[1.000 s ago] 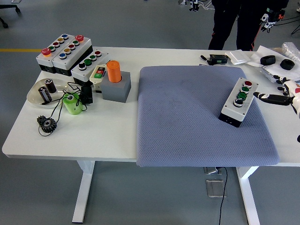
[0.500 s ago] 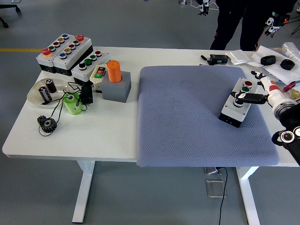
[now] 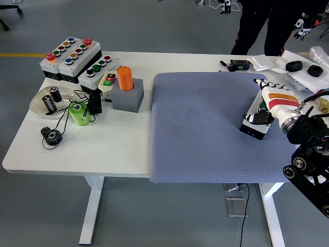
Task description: Pick up the button,place it on the desk,press the button,press the button
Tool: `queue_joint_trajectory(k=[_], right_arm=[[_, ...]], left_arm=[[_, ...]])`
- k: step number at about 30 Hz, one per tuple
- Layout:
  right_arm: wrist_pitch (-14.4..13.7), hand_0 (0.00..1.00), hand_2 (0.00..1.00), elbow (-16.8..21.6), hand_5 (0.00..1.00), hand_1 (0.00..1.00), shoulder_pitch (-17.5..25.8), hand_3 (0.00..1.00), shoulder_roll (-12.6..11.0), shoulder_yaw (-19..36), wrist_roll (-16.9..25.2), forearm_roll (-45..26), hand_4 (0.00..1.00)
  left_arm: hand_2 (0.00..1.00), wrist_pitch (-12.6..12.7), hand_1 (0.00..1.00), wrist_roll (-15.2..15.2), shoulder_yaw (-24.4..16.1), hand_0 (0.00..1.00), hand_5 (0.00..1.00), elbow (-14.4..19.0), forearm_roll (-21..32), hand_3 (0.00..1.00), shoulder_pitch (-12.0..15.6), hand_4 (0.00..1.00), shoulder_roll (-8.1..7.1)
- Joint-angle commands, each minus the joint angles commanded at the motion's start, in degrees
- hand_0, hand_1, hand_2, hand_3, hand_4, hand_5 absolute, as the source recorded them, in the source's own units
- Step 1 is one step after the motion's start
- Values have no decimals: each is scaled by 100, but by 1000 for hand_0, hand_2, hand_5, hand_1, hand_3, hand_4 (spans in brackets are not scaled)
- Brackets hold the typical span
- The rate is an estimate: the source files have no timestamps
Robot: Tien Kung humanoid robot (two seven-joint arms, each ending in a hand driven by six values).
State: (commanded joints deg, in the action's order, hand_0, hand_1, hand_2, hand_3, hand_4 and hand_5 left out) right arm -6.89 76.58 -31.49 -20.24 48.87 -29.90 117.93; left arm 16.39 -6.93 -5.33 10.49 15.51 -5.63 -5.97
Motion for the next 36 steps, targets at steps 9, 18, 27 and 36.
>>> queue_joint_trajectory(k=[9,18,27,36], right_arm=[[-376,998,998,-677,404,964,-223,974,597,-186,-93,537,889],[-440,998,998,-1435,389,967,-380,977,806,-282,-132,1095,886],[-363,998,998,-1188,387,966,-219,982,393,-389,-169,1207,860],[-377,998,998,-984,391,965,2,985,101,-233,-188,1207,861]], left_arm=[[744,27,734,67,-158,680,998,5,-234,553,28,413,12],[744,33,733,86,-205,680,998,10,-322,552,44,412,12],[744,21,733,55,-143,680,998,13,-232,551,46,411,-2],[744,9,734,35,-99,679,998,11,-147,550,39,410,0]])
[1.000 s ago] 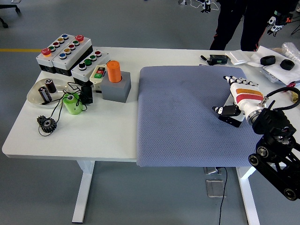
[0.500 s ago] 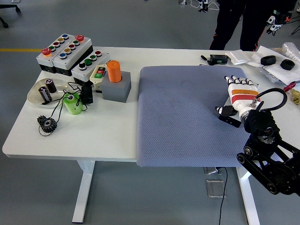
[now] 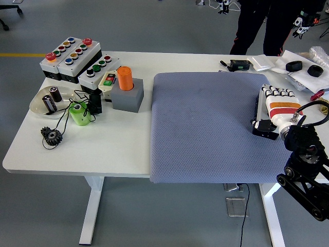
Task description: Pick up the button,place it on the desk,press the button,press the button
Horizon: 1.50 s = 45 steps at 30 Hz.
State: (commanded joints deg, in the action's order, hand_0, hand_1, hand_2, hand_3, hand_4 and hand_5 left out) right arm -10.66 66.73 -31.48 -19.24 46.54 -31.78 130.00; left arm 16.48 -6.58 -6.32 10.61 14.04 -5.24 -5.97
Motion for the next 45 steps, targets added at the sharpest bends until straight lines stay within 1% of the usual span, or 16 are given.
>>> queue_joint_trajectory(k=[3,8,10,13,14,15,19,20,27,30,32,37,38,43,44,45], right_arm=[[1,998,998,66,387,964,123,991,-113,91,1,0,853],[-112,998,998,95,374,960,285,998,-140,259,27,-45,845],[-306,998,998,56,374,960,345,998,-39,418,70,-454,845],[-381,998,998,-87,374,960,293,998,157,603,55,-1054,845],[-387,929,998,-125,359,932,276,998,192,636,48,-1110,836],[-388,929,998,-217,359,932,242,998,258,698,30,-1176,836],[-431,929,998,-446,359,932,198,998,361,861,-31,-1319,836],[-461,911,998,-492,344,925,191,998,384,897,-46,-1341,832],[-667,894,998,-547,331,923,227,998,569,1187,-102,-1204,832],[-671,894,998,-580,331,923,212,998,630,1187,-144,-1203,832],[-628,869,998,-645,324,911,180,998,686,1173,-187,-1231,831],[-499,869,998,-882,324,911,56,998,834,1201,-351,-1324,831],[-497,839,998,-910,312,891,43,998,855,1227,-366,-1350,830],[-644,839,998,-985,312,891,45,998,984,1557,-370,-1726,830],[-664,763,966,-988,278,797,48,998,990,1585,-370,-1756,817],[-692,763,966,-1002,278,797,48,998,997,1608,-374,-1776,817]], left_arm=[[744,-3,733,-5,17,679,998,-1,29,549,-8,411,0],[743,-4,733,-1,10,679,998,-4,29,550,-20,410,2],[743,-3,733,3,-5,679,998,-4,12,550,-17,410,6],[743,4,733,24,-53,679,998,-6,-52,550,-18,410,14],[743,5,733,27,-58,679,998,-5,-62,551,-17,410,14],[743,4,733,31,-67,679,998,-4,-77,551,-16,410,14],[743,-1,733,11,-27,679,998,1,-14,551,-17,410,12],[743,-1,733,7,-25,679,998,0,-3,550,-18,409,12],[743,-2,733,10,-39,678,998,3,-35,550,-19,409,7],[743,-2,733,13,-50,678,998,1,-54,550,-20,409,6],[743,0,733,15,-61,679,998,1,-60,549,-18,410,8],[743,4,733,18,-80,679,998,1,-81,549,-17,410,11],[743,5,733,19,-83,679,998,1,-84,550,-17,410,11],[743,8,733,18,-89,679,998,5,-94,550,-17,410,10],[743,8,732,18,-91,679,998,5,-93,550,-17,410,11],[743,7,732,19,-91,679,998,5,-96,550,-17,410,10]])
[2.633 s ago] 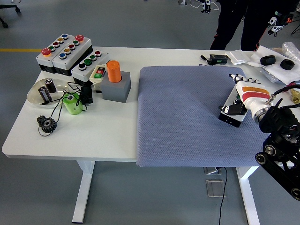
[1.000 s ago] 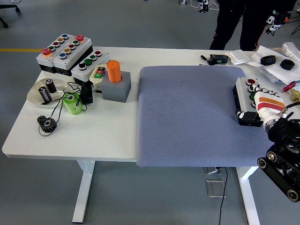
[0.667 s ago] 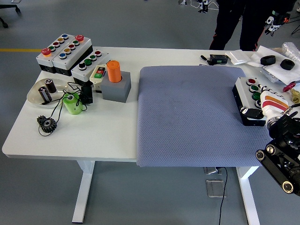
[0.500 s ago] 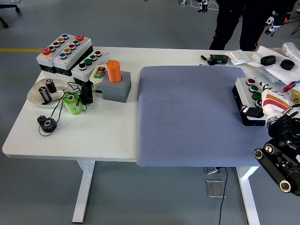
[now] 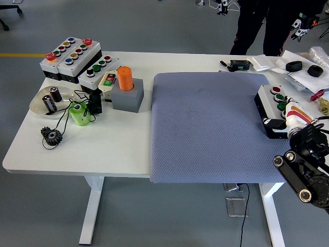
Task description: Pick up the button,place it on the desk,press the button,press the button
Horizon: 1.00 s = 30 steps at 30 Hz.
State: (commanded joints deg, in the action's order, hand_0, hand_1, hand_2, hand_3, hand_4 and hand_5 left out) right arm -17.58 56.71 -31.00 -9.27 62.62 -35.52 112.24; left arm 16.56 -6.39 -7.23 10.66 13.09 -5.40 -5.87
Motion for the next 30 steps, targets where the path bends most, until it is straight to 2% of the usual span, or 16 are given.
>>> queue_joint_trajectory(k=[4,5,10,11,16,17,22,23,28,29,30], right_arm=[[-39,763,966,-95,278,797,-40,998,22,-16,-43,-49,817],[-28,684,895,-121,265,704,-58,998,24,-42,-55,-53,816],[106,684,895,-286,265,704,-191,998,11,-207,-121,-20,816],[140,494,713,-318,174,541,-216,998,1,-234,-134,-3,772],[370,494,713,-461,174,541,-329,998,-97,-374,-146,48,772],[432,388,585,-498,27,441,-369,987,-143,-429,-146,52,692],[461,388,585,-623,27,441,-503,987,-304,-566,-146,25,692],[439,304,468,-638,2,352,-521,805,-335,-584,-146,2,590],[229,304,468,-662,2,352,-535,805,-458,-668,-106,-242,590],[187,305,442,-662,2,318,-529,588,-470,-676,-73,-276,457],[130,305,442,-654,2,318,-519,588,-493,-702,-10,-329,457]], left_arm=[[743,-1,732,4,-11,679,998,0,-11,550,2,410,2],[743,-1,732,6,-14,679,998,0,-16,551,1,411,2],[743,-3,732,13,-17,679,998,2,-31,551,1,411,-1],[743,-4,732,11,-13,680,998,2,-27,551,1,413,-3],[743,-4,732,2,3,680,998,0,-1,551,-1,413,-5],[743,-4,733,1,5,680,998,-1,5,551,0,413,-5],[743,3,733,11,-18,680,998,-3,-36,551,2,413,-8],[744,3,734,12,-22,680,998,-2,-42,551,3,414,-10],[744,7,734,29,-58,680,998,-1,-97,551,12,414,-12],[743,8,734,33,-66,679,998,-1,-111,551,11,415,-13],[743,9,734,38,-74,679,998,0,-123,551,11,415,-12]])
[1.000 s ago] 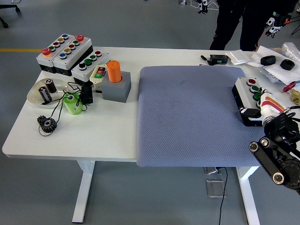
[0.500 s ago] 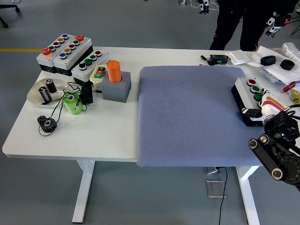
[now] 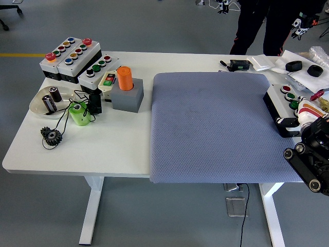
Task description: Pick up the button,place it on the desk,press the button,press the button
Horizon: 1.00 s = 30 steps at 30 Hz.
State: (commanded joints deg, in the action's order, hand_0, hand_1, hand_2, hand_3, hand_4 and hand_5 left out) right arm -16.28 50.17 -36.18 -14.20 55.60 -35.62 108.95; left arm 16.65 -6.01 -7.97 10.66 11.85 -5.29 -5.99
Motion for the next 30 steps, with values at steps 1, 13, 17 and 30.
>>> queue_joint_trajectory(k=[1,13,17,30], right_arm=[[-20,305,442,3,2,318,4,588,-8,-9,23,-19,457],[-208,205,387,306,2,250,-7,533,-445,-465,955,-667,336],[-280,168,370,491,2,197,-1,533,-640,-717,1286,-769,315],[-372,2,316,1382,2,109,-254,534,-1622,-1809,3060,-1390,303]], left_arm=[[743,0,734,2,-3,679,998,0,-4,551,0,415,0],[743,-14,734,-18,42,679,998,0,58,550,1,415,-8],[743,-15,735,-20,59,679,998,-2,76,550,-1,415,-11],[743,-19,735,-48,136,680,998,-8,209,549,-37,415,-12]])
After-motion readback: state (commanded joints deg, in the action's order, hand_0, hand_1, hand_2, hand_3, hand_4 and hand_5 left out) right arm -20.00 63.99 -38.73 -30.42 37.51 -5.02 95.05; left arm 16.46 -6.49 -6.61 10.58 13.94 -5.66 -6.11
